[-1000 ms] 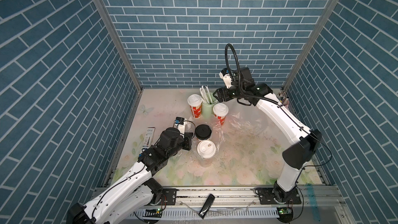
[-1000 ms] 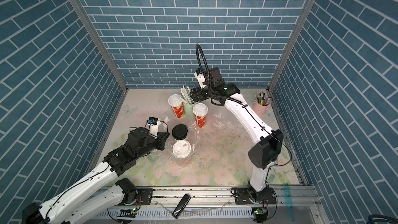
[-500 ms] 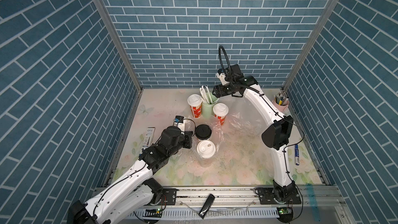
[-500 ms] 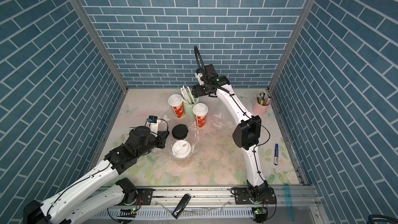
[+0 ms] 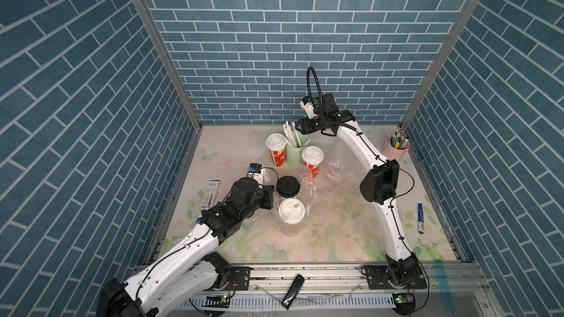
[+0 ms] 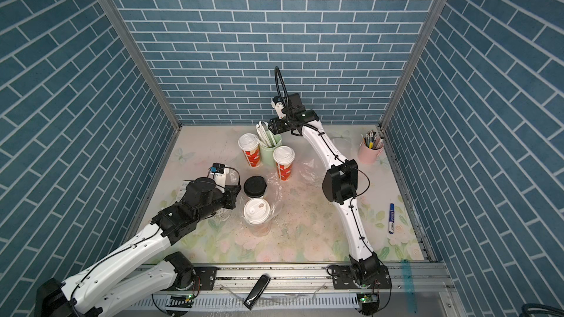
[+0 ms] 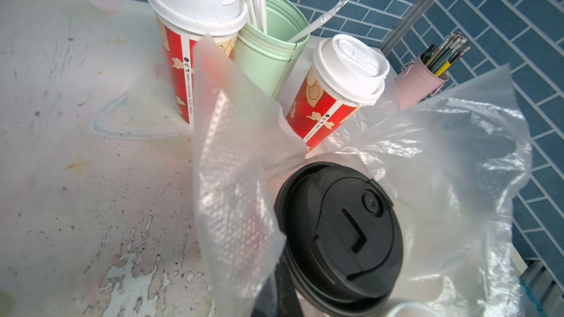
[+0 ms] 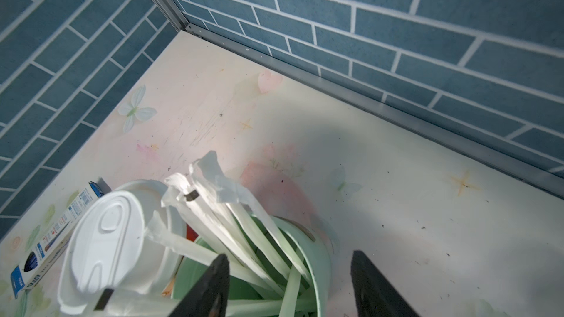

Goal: Pack milk tea into plastic carrier bags
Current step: Pick up the straw from the container.

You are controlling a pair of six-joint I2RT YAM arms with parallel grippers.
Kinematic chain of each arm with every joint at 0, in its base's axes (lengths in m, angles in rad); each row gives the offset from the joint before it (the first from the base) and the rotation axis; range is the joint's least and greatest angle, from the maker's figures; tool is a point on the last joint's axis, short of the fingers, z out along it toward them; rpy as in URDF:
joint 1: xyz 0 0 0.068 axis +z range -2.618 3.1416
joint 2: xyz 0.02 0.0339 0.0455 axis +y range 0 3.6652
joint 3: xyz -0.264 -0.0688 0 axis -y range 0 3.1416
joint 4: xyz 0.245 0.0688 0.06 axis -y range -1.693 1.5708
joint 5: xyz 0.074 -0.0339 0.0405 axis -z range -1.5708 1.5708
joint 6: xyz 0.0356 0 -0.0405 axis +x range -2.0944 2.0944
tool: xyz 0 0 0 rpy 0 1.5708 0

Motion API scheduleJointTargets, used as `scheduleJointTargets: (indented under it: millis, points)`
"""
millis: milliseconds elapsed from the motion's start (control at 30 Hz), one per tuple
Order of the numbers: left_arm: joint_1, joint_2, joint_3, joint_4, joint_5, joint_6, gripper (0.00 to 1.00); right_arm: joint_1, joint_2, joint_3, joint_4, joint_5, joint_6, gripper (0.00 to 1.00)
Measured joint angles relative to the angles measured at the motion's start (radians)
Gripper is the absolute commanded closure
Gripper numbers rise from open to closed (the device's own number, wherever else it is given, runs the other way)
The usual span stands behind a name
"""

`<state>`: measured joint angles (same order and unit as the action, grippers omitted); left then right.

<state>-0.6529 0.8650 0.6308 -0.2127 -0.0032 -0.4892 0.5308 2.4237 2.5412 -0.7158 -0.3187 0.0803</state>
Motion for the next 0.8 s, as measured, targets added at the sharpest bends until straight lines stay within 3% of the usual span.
scheduleJointTargets:
  millis: [433,800]
  points:
    - [0.0,0.021,0.0,0.017,0.001,-0.002,1.0,-0.004,0.067,0.001,0.12,-0.095,0.003,0.49]
    - [0.0,0.029,0.0,0.031,0.001,-0.005,1.0,-0.004,0.084,0.001,0.196,-0.1,0.029,0.77]
